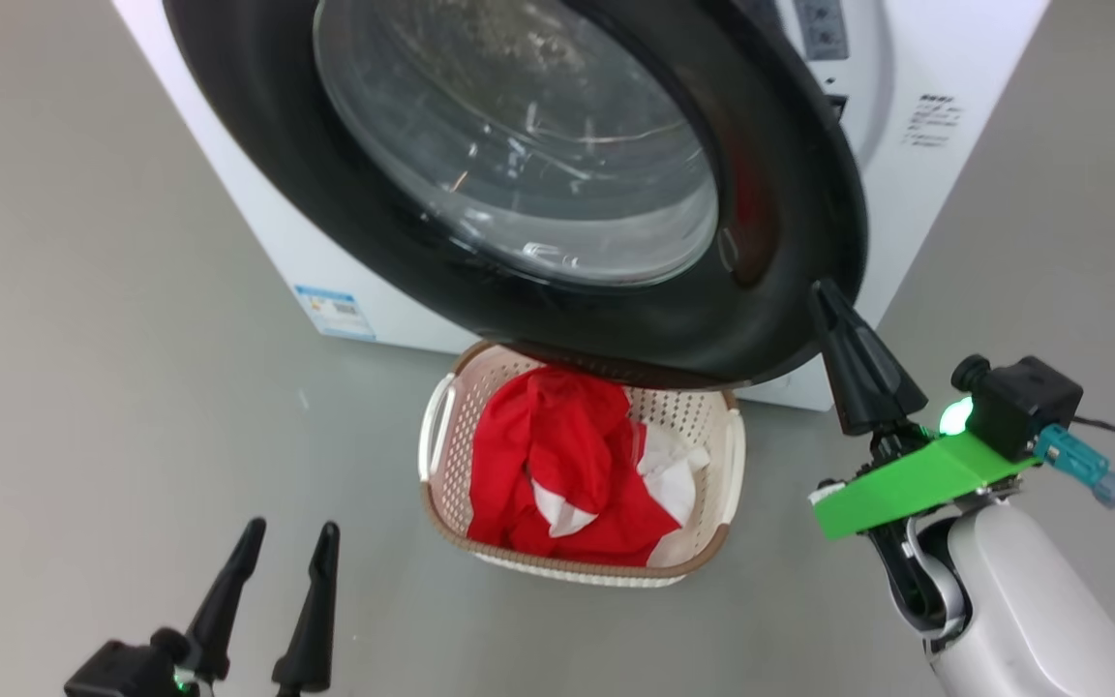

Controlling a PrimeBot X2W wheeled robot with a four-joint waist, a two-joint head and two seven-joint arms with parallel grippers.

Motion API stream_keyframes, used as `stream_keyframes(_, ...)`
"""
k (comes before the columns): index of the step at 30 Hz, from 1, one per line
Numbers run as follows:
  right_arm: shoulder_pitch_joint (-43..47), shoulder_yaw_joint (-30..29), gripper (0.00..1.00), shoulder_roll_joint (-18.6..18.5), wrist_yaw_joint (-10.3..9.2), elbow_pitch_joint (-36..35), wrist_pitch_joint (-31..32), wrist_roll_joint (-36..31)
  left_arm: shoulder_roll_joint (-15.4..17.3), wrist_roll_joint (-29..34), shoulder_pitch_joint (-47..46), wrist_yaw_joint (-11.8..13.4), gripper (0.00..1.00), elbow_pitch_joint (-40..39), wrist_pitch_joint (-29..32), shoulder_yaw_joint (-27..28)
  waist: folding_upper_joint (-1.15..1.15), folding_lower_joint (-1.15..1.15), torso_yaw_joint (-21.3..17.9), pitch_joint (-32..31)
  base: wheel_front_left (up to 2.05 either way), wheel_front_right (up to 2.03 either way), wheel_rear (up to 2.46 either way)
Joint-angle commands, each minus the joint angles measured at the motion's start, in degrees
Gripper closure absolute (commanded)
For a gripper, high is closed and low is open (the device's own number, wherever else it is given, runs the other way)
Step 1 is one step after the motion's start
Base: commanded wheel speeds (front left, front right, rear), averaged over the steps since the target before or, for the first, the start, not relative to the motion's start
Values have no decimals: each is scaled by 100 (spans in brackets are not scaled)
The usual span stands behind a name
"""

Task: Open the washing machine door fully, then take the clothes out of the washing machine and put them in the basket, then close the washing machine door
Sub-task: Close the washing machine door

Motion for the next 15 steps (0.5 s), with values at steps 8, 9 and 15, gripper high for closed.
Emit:
stream_keyframes(8, -562, -33, 100, 109, 28, 162, -37, -27, 11, -100, -493, -32, 0, -142, -70, 70, 0, 0, 270, 452, 0, 0, 0)
stream_keyframes(9, -600, -50, 100, 114, 28, 180, -37, -37, 10, -109, -511, -32, 0, -136, -70, 60, 0, 0, 273, 474, 0, 0, 0)
stream_keyframes(15, -834, -186, 100, 129, 28, 237, -37, -132, 12, -152, -624, -32, 0, -130, -70, 14, 0, 0, 276, 637, 0, 0, 0)
